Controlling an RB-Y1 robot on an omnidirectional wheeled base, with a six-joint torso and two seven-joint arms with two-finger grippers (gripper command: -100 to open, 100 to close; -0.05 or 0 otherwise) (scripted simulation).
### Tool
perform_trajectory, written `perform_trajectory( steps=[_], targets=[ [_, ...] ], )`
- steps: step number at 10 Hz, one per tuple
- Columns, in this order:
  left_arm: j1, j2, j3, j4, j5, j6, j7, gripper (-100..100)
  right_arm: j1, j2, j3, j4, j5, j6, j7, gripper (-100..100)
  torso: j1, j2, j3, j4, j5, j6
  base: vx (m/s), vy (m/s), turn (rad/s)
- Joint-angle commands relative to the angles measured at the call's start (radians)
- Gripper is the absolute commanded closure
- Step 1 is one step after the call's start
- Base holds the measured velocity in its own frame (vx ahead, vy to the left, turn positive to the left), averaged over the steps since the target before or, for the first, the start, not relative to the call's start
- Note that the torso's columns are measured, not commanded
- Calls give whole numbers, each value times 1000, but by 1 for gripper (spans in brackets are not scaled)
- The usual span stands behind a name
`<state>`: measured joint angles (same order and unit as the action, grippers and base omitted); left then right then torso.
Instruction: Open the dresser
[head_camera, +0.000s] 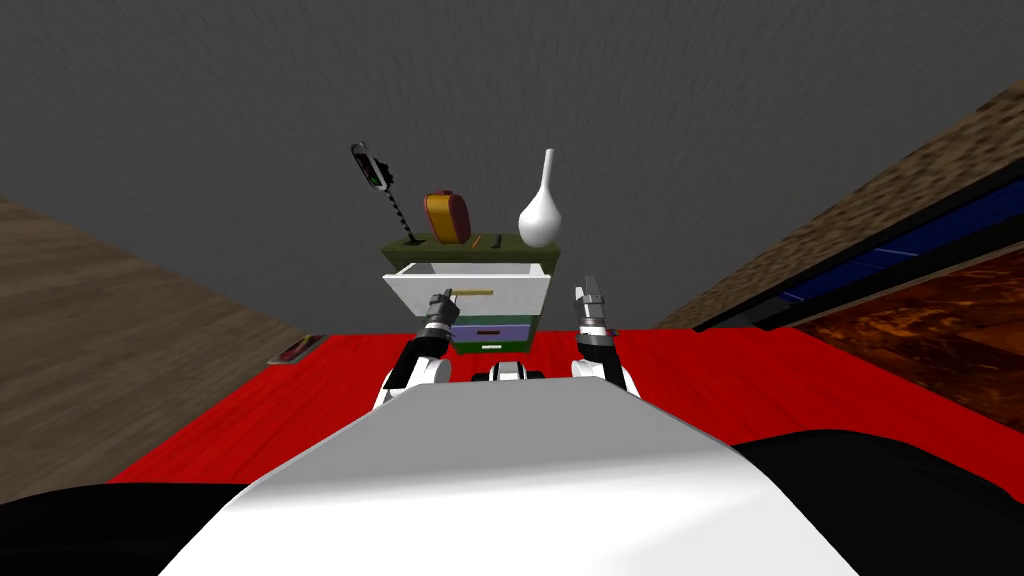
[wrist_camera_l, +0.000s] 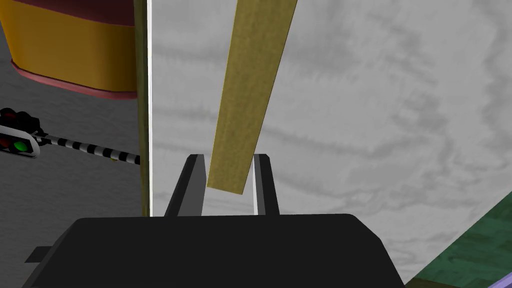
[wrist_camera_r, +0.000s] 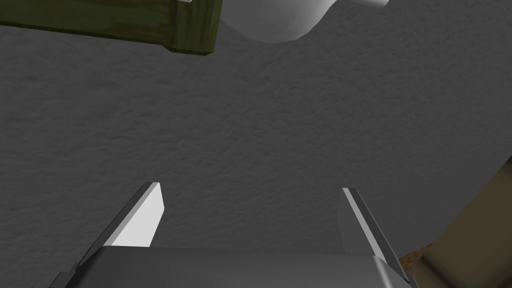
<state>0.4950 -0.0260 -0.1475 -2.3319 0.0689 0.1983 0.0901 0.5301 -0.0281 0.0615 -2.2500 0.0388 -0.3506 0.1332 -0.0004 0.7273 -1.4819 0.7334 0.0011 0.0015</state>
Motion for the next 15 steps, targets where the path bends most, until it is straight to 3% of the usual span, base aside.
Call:
perform_trajectory(
  steps=[1,2,3,12,13,14,15],
  targets=[
    [13,6,-6,-1,3,7,1,100,0,0,0,0,0,0,0,0,-1,5,3,0,1,0,-196,-2,23],
    [18,8,-9,-1,4,9,2,100,0,0,0,0,0,0,0,0,0,8,6,-1,1,1,-185,9,5],
    [24,7,-10,-35,2,6,1,-100,0,0,0,0,0,0,0,0,1,6,5,-2,2,1,-83,4,-5],
    [110,4,-36,-283,-9,175,-1,-100,0,0,0,0,0,0,0,0,0,13,7,7,-2,-2,45,-1,-6],
    [108,0,-39,-259,-12,169,-3,-100,0,0,0,0,0,0,0,0,-1,15,7,9,-3,-2,18,-1,1],
    [109,0,-40,-262,-12,176,-4,0,0,0,0,0,0,0,0,0,-1,15,8,8,-2,-2,6,0,0],
    [110,0,-40,-260,-12,176,-4,0,0,0,0,0,0,0,0,0,0,15,8,7,-2,-2,0,0,0]
  ],
)
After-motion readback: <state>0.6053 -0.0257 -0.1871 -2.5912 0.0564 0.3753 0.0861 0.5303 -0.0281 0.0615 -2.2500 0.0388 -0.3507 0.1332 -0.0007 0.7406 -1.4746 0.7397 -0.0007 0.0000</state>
